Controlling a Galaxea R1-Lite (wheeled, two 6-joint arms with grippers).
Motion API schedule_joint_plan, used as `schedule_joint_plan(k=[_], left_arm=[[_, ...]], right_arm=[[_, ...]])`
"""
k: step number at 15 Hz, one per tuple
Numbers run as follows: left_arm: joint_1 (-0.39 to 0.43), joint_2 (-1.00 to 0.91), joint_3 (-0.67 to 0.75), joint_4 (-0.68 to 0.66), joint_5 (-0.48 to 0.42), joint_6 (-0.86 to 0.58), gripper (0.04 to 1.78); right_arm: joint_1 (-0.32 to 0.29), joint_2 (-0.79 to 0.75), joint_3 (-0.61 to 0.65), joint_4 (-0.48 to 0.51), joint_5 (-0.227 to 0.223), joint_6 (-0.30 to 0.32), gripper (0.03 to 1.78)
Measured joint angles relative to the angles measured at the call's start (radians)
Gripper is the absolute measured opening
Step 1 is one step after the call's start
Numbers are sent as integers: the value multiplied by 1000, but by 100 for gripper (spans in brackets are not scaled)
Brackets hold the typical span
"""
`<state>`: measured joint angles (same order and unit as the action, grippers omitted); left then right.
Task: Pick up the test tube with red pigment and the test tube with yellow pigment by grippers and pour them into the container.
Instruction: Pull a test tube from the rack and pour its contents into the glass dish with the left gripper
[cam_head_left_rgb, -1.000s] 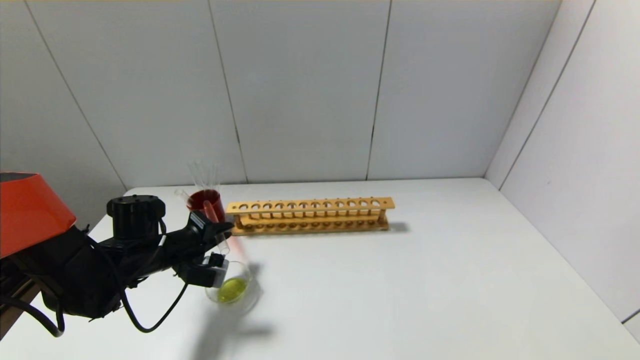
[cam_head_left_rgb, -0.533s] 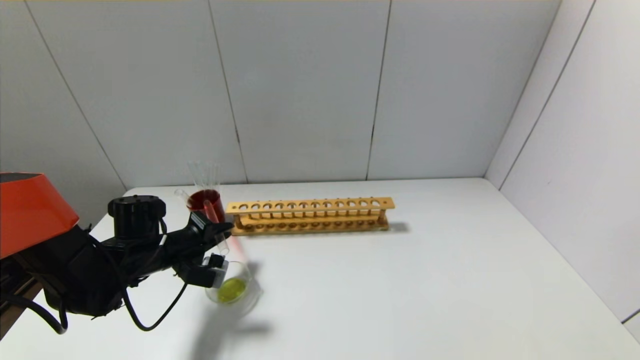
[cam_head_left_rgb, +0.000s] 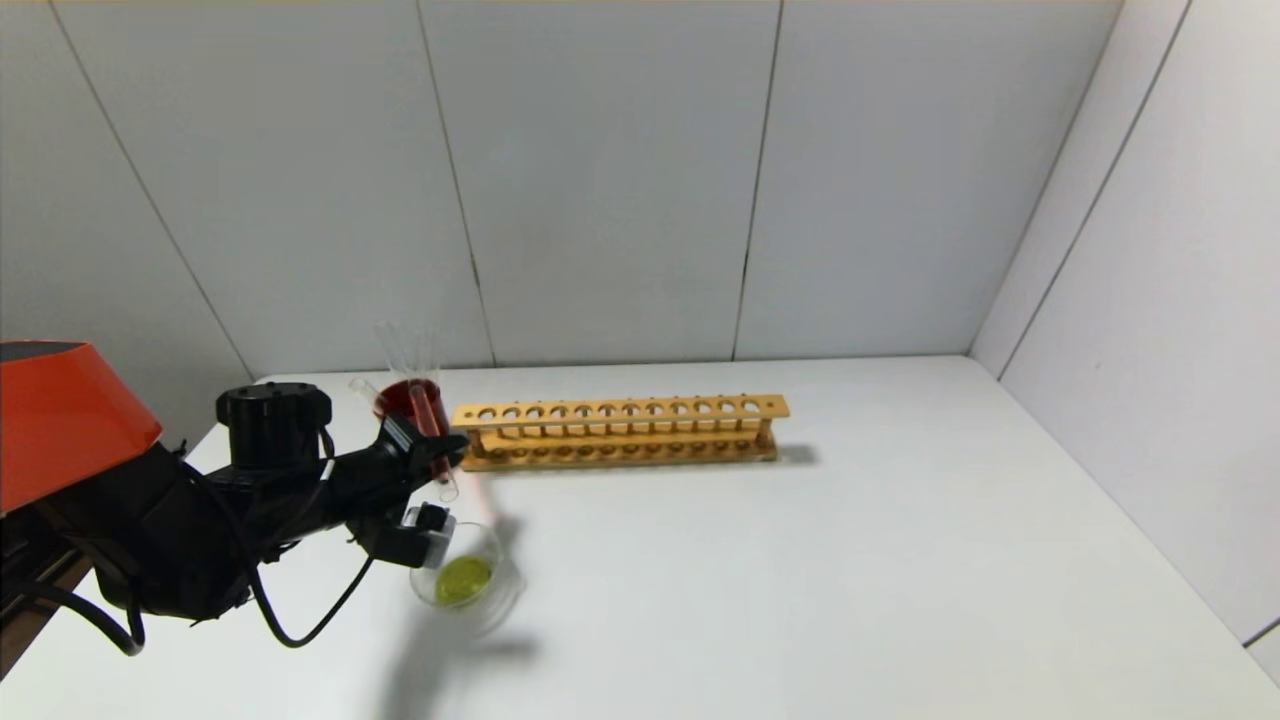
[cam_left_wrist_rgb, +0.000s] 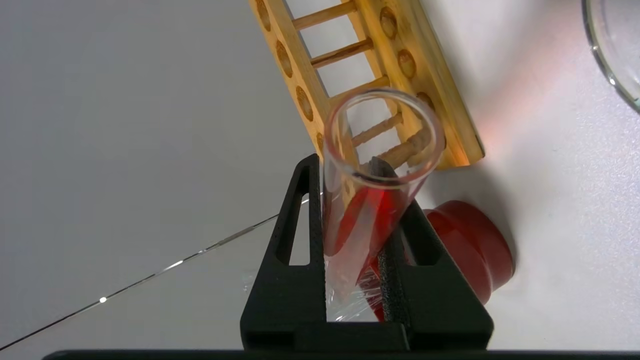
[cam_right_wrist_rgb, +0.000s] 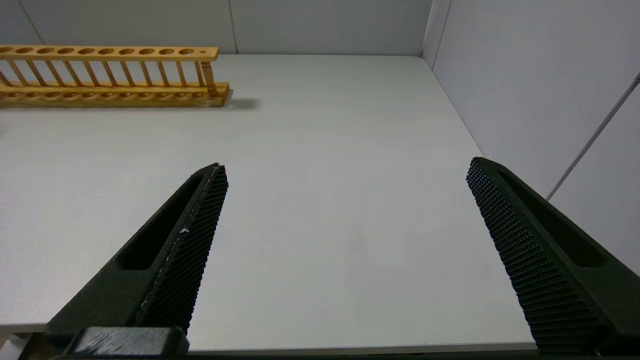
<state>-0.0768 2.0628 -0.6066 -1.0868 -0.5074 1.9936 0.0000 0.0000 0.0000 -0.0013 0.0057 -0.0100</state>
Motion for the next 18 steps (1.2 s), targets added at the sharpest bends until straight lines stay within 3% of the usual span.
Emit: schedule_joint_plan(k=[18], left_arm=[[13, -6, -45, -2, -27, 85, 34]], right_arm=[[0, 0, 0, 0, 0, 0, 175]])
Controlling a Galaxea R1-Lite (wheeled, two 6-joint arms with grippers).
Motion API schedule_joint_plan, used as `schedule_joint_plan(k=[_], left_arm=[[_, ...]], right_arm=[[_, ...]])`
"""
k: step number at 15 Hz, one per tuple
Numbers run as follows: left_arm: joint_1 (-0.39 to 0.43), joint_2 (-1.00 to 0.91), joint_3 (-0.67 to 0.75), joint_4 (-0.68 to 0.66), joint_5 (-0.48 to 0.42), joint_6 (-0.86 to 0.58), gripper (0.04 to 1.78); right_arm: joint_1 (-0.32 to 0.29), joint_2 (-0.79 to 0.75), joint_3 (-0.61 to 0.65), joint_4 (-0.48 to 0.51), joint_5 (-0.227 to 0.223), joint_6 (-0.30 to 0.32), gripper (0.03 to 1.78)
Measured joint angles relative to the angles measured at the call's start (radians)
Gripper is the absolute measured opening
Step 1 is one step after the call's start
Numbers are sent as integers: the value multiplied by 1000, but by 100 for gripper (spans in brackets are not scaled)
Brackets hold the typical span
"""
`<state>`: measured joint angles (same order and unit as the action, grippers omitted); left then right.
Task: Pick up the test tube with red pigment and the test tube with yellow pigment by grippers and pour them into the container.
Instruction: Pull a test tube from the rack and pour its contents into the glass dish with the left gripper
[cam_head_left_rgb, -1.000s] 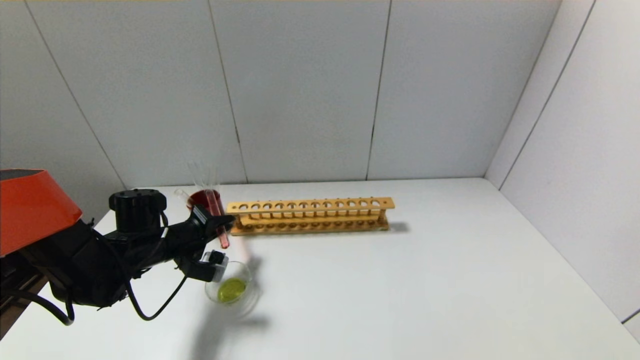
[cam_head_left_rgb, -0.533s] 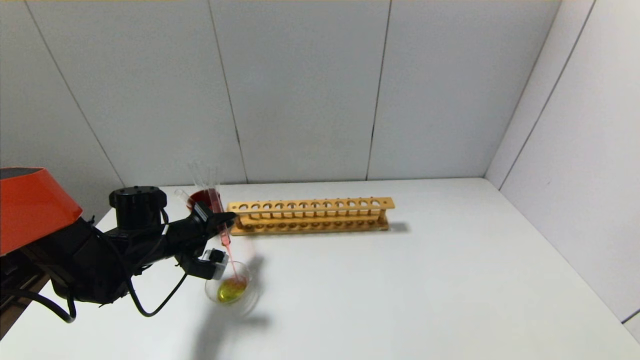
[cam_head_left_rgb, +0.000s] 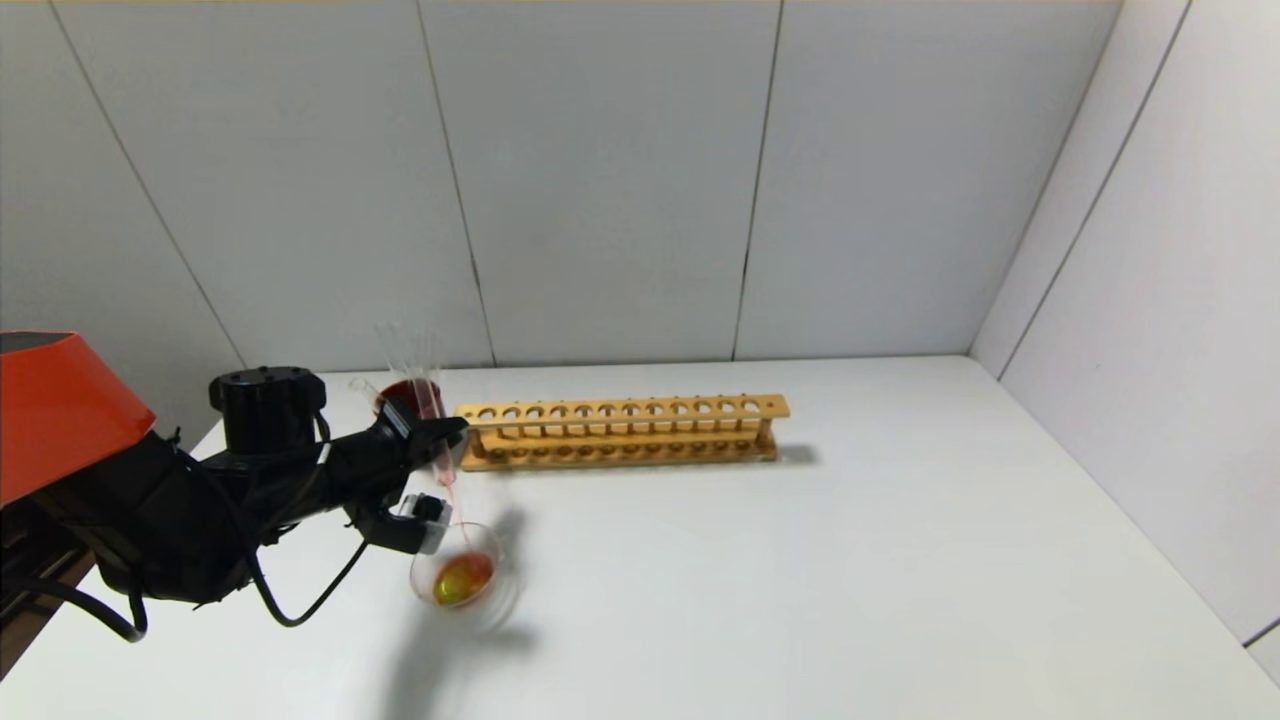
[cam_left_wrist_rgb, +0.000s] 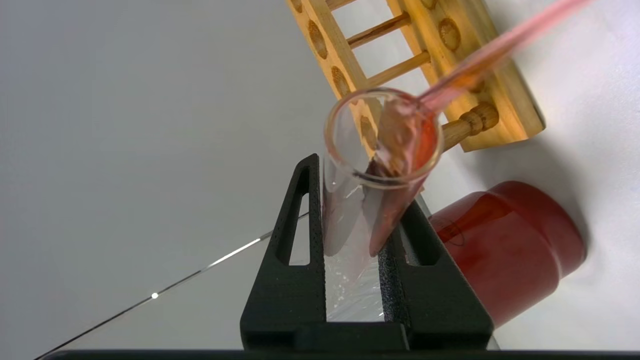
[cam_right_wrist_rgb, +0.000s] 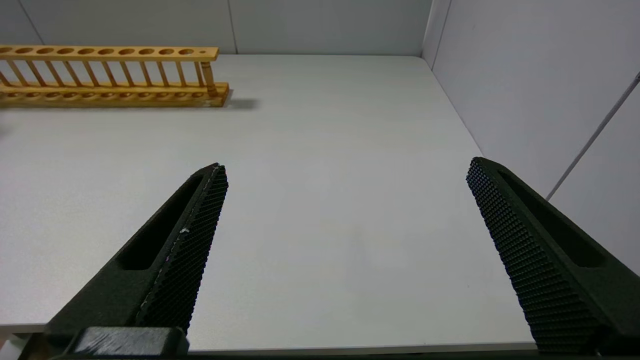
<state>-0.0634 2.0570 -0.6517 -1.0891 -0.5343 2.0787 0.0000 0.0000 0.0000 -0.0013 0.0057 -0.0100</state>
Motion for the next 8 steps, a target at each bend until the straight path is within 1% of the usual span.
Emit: schedule_joint_plan(k=[4, 8], left_arm=[[1, -9, 0, -1, -5, 8, 34], [0, -18, -4, -1, -30, 28, 34]], right_arm=[[0, 0, 0, 0, 0, 0, 175], [0, 0, 0, 0, 0, 0, 175]])
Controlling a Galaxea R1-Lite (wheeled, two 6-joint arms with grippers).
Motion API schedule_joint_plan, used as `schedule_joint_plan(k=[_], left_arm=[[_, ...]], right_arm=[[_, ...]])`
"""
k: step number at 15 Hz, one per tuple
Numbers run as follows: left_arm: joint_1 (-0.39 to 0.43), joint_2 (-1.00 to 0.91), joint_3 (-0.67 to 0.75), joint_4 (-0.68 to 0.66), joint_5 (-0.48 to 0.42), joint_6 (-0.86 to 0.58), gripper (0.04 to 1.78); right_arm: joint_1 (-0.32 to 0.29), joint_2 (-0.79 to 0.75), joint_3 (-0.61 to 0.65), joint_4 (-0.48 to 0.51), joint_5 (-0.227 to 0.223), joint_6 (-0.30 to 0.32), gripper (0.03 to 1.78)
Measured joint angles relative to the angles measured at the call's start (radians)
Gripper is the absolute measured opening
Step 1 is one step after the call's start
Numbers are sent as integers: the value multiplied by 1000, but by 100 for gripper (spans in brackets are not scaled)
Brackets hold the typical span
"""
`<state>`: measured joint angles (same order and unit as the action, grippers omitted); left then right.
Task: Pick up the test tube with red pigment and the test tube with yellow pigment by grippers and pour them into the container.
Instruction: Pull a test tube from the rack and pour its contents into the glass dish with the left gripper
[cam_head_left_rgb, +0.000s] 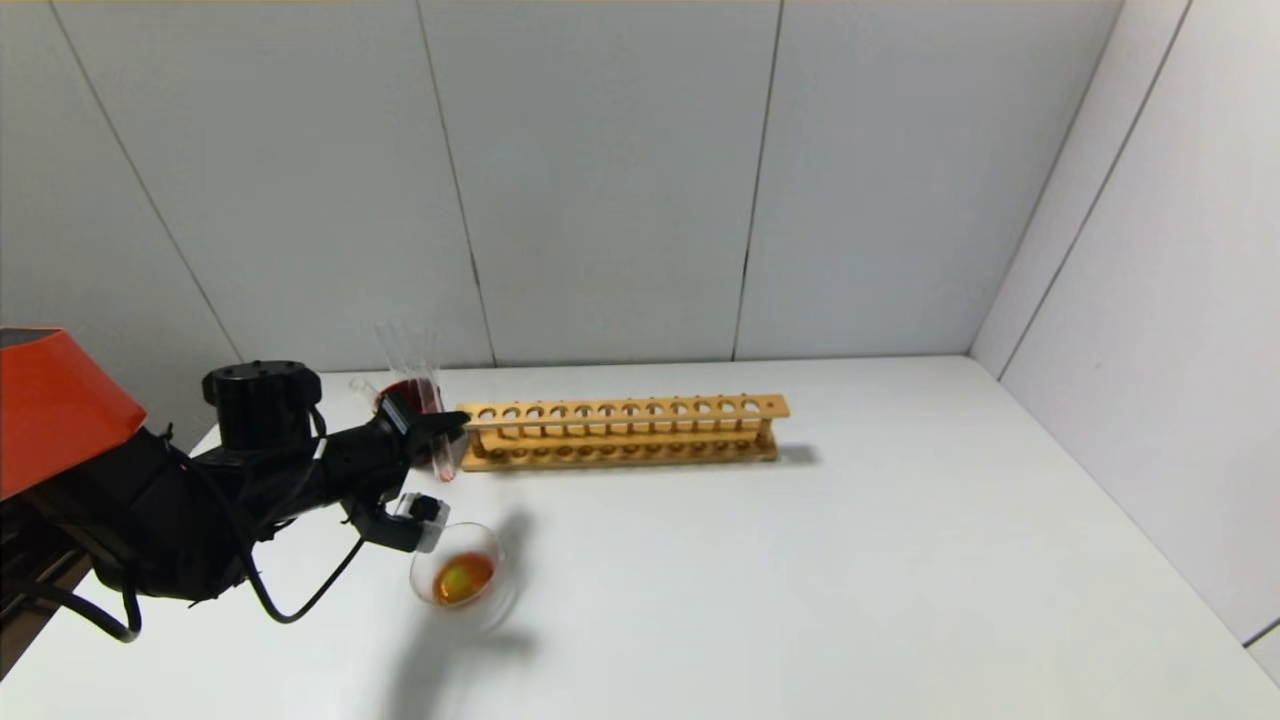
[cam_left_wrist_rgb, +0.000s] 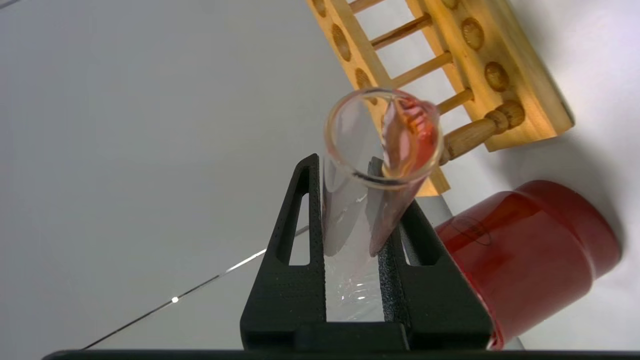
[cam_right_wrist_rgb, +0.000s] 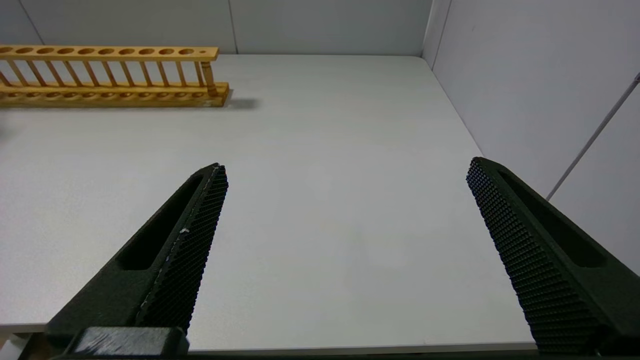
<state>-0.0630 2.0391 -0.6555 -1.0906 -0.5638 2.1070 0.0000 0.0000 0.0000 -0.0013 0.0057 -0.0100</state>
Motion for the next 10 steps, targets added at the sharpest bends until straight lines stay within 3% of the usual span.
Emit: schedule_joint_plan(k=[10], left_arm=[[0, -29, 0, -2, -9, 0, 34]], right_arm=[[0, 0, 0, 0, 0, 0, 175]])
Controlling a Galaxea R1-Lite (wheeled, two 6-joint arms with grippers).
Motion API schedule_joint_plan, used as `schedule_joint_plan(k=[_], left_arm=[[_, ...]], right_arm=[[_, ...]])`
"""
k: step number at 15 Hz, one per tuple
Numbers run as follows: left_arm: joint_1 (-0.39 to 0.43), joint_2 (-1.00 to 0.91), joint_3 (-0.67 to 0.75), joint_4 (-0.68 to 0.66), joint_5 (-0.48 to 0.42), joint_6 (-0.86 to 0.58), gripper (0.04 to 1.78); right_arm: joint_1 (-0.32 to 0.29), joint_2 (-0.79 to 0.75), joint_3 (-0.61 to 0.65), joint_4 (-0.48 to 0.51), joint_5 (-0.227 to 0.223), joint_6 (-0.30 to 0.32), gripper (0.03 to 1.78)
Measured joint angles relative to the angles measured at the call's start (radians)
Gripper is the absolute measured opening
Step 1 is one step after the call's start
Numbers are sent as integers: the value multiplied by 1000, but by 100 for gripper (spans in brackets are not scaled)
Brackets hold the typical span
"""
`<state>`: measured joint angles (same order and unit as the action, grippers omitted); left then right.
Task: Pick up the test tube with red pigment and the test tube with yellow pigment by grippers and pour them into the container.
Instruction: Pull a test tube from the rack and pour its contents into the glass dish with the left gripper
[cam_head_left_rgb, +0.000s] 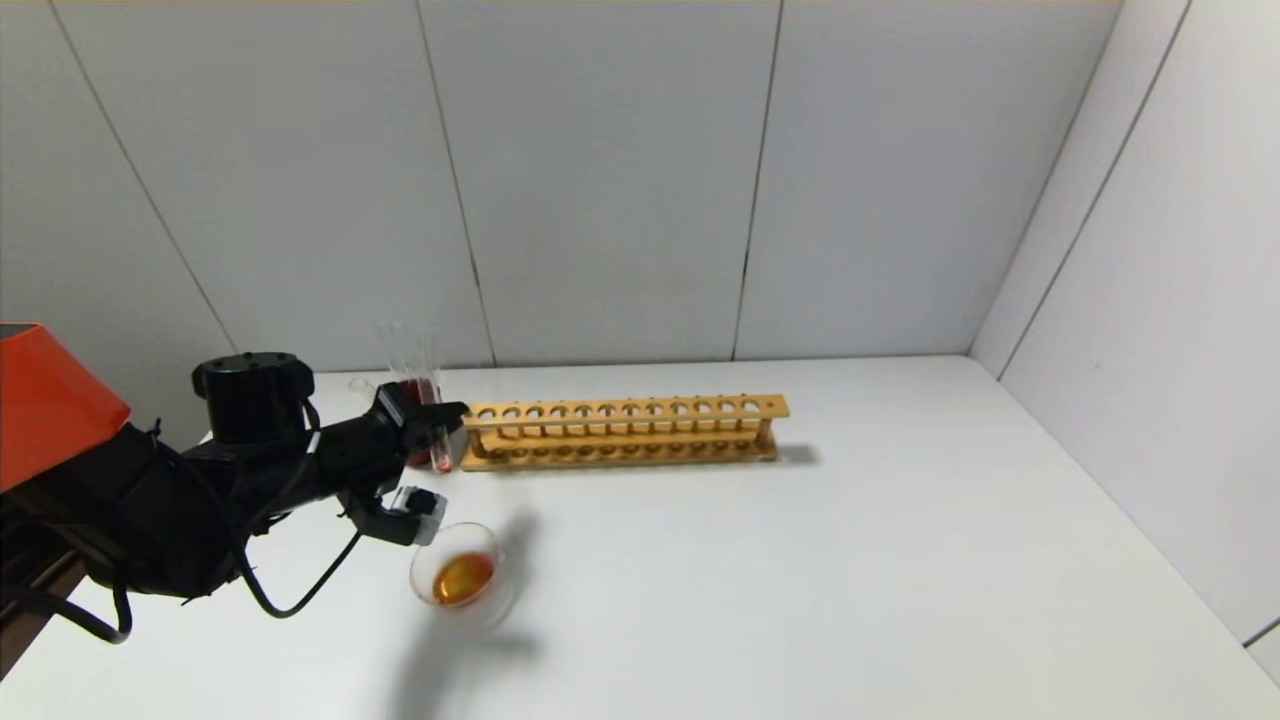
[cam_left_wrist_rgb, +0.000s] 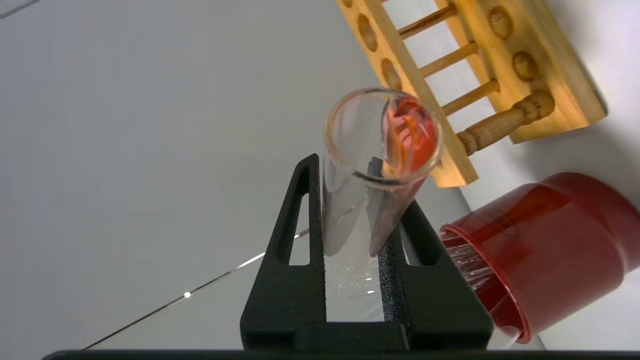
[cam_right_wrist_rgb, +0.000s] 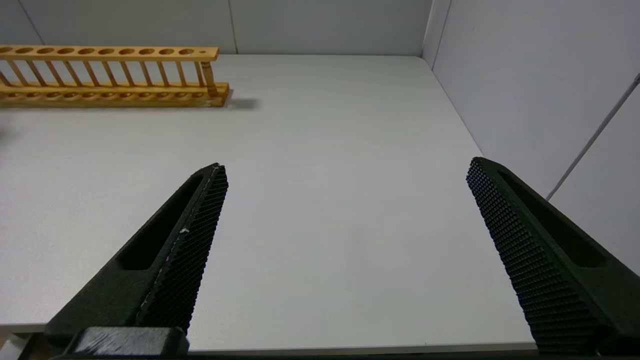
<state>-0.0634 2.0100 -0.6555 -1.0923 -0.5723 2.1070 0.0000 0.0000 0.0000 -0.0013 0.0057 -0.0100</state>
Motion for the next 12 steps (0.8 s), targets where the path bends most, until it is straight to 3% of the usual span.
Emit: schedule_joint_plan(k=[12], left_arm=[[-1, -60, 20, 2, -12, 58, 34]], right_arm=[[0, 0, 0, 0, 0, 0, 175]])
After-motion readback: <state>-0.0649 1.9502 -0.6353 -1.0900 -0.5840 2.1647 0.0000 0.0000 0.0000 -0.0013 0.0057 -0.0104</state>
